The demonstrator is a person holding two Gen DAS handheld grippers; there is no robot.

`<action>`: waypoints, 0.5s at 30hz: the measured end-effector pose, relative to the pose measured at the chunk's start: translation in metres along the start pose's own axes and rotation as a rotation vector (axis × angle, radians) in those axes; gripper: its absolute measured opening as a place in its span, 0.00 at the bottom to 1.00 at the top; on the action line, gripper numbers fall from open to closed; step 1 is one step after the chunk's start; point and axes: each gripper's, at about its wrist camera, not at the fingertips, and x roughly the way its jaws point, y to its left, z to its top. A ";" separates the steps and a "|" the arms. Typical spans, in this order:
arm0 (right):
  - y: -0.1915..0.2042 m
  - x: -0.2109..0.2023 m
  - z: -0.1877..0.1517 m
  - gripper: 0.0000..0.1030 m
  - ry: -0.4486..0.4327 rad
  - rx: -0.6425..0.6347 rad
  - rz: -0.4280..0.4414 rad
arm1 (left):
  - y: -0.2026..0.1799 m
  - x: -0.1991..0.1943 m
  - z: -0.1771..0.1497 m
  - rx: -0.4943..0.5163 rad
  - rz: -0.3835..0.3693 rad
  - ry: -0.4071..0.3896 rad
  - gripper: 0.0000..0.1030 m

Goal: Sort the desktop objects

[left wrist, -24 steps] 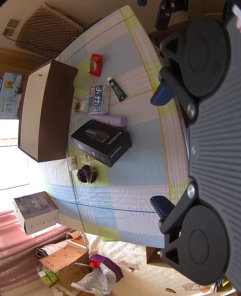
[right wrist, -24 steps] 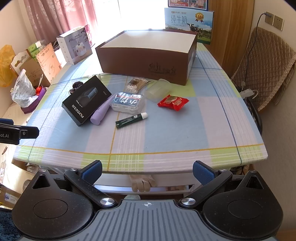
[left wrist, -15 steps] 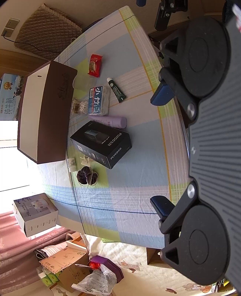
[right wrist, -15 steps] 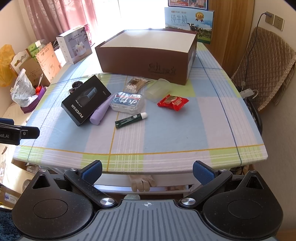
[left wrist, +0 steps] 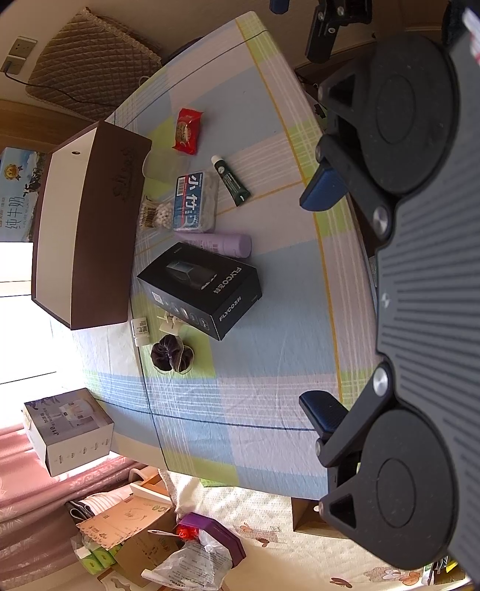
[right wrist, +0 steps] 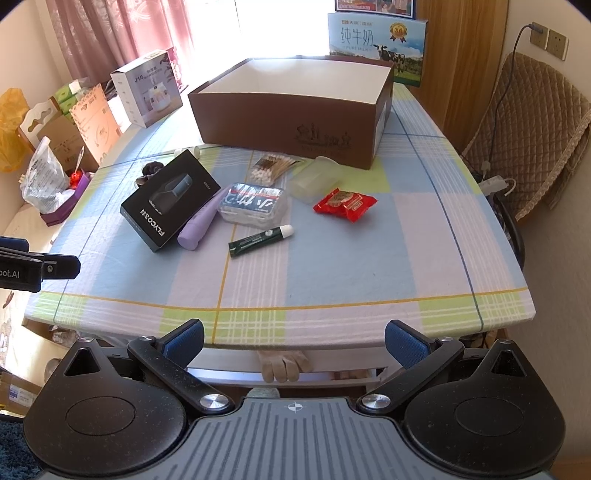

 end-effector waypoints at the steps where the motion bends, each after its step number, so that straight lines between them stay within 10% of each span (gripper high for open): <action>1: 0.000 0.000 0.000 0.98 0.000 0.000 0.000 | 0.000 0.000 0.000 0.000 0.000 0.000 0.99; 15: 0.004 0.001 0.005 0.98 0.003 0.000 -0.006 | 0.004 0.002 0.001 -0.008 -0.002 0.005 0.99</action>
